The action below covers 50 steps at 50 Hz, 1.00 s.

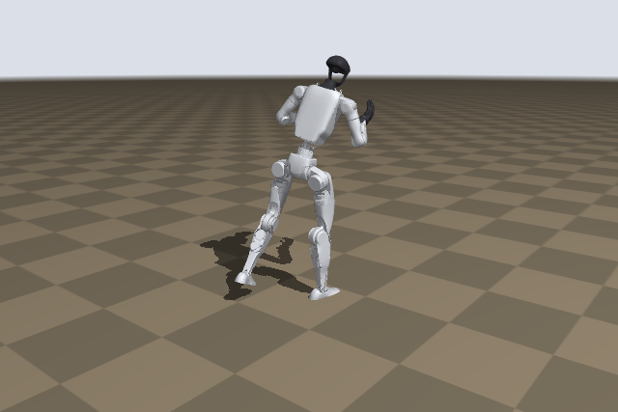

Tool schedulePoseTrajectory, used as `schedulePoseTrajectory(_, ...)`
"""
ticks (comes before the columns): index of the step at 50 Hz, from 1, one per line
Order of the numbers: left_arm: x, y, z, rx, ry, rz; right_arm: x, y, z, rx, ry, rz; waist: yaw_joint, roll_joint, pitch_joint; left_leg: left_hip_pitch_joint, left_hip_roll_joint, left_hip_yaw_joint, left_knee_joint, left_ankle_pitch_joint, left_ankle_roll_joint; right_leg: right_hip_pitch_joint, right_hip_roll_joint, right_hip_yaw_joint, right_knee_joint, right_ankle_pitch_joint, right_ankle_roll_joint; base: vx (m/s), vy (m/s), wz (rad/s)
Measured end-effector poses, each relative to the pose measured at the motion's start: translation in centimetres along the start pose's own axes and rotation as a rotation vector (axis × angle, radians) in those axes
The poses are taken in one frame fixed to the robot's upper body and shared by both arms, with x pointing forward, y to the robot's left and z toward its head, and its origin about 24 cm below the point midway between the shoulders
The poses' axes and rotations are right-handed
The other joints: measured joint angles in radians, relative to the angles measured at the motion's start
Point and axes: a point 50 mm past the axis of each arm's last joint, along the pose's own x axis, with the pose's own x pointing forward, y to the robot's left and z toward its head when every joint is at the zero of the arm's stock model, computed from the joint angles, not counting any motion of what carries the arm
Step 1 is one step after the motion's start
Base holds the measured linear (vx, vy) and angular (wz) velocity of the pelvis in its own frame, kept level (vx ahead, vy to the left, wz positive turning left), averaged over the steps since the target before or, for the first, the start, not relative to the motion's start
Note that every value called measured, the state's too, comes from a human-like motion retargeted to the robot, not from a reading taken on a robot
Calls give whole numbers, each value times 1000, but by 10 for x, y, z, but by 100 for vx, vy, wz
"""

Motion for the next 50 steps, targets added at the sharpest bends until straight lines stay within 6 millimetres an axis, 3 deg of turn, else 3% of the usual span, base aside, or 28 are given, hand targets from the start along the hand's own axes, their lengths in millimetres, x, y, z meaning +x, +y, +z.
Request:
schedulePoseTrajectory(5,3,-4,-1,-14,-5,-17,-1,-1,-2,1,15,-8,21,10,-8,-47,-38,56,-135,-22,4,5,16,32,12,-29,0,30,-17,-39)
schedulePoseTrajectory(12,7,-8,0,-5,-37,-37,-9,-5,-6,15,42,-12,44,54,-10,-58,-70,-15,-485,94,-42,46,65,70,52,-84,0,30,-6,-48)
schedulePoseTrajectory(17,6,-7,3,12,-58,-37,-15,-5,-9,10,63,7,74,61,-9,-148,-50,-52,-509,72,-86,79,99,122,76,-108,0,28,-2,-76)
schedulePoseTrajectory(22,9,-4,5,22,-72,-22,-15,-5,-9,-11,64,25,89,49,0,-219,-28,37,-509,75,-102,102,100,172,121,-135,0,27,5,-68)
schedulePoseTrajectory(37,21,2,15,52,-138,-4,-21,-7,-16,17,109,16,89,-14,-8,-260,91,320,-509,52,-163,215,100,262,198,-211,0,32,17,-51)
schedulePoseTrajectory(44,25,-2,15,82,-137,-51,-27,-4,-21,48,143,-17,74,-84,-6,-194,116,341,-509,149,-162,253,115,294,254,-149,-31,35,25,-14)
schedulePoseTrajectory(50,35,-12,16,138,-160,-118,-22,4,-18,102,117,-36,88,-146,25,-158,128,314,-509,133,-138,131,131,282,530,-59,-65,27,23,3)
